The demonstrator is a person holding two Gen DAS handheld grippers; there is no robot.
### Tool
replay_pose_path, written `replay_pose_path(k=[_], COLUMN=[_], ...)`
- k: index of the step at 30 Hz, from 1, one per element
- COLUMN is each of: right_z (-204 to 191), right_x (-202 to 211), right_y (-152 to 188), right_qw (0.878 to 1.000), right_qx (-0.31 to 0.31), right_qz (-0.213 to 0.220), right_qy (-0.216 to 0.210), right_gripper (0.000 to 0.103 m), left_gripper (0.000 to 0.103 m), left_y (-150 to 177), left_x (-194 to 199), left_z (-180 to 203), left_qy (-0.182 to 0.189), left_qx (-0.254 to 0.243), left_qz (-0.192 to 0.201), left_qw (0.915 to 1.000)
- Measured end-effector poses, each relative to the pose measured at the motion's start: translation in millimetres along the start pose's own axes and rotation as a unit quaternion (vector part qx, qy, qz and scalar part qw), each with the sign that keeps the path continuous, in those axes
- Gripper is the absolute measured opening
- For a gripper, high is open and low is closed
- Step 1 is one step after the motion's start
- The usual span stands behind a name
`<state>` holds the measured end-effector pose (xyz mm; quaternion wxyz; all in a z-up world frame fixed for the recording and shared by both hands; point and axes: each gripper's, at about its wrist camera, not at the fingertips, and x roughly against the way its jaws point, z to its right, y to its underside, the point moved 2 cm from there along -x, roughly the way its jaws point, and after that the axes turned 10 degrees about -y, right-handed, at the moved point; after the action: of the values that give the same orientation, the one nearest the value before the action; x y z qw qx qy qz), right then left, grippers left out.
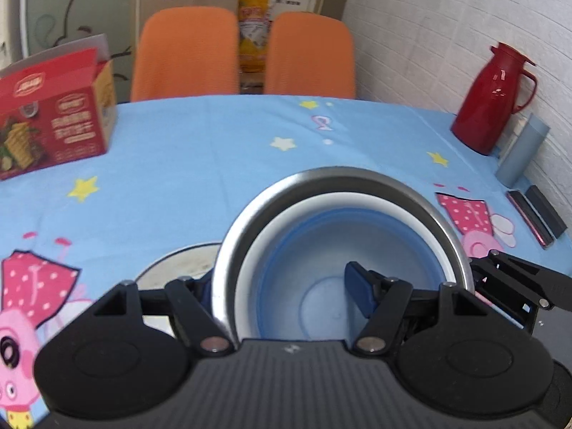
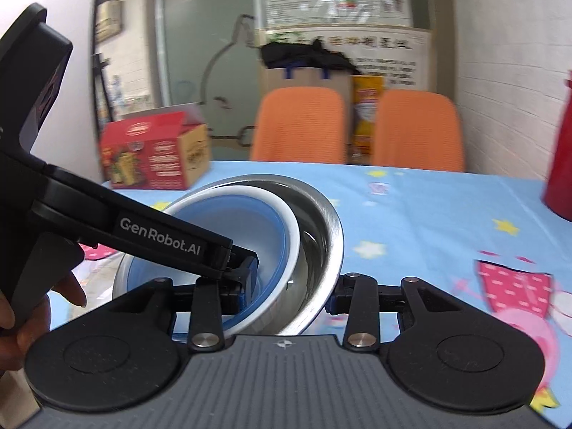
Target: Organize plates and bowls
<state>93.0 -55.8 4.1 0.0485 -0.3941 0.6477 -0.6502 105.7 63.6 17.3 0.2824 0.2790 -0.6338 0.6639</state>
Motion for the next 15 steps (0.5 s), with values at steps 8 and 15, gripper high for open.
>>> replay_pose_path(k=[8,15], right_z=[-39.3,-34.3], right_x=[-38.7,-43.3], right_y=[14.7,20.3], right_qw=[0.997,0.996], right_qx=[0.017,0.016], right_qz=[-0.055,-0.074], right_qy=[-0.055,-0.051], right_gripper=[0.068,0.073], left_gripper=[0.068,0.068], left_y=[32.9,37.7], left_x=[-10.9,-14.1], left_z=[-56.7,-50.9], left_qy=[-0.029,-0.035], left_qx=[0.042,0.010], left_qz=[-0.032,-0.014], left_qw=[0.9982,0.9993])
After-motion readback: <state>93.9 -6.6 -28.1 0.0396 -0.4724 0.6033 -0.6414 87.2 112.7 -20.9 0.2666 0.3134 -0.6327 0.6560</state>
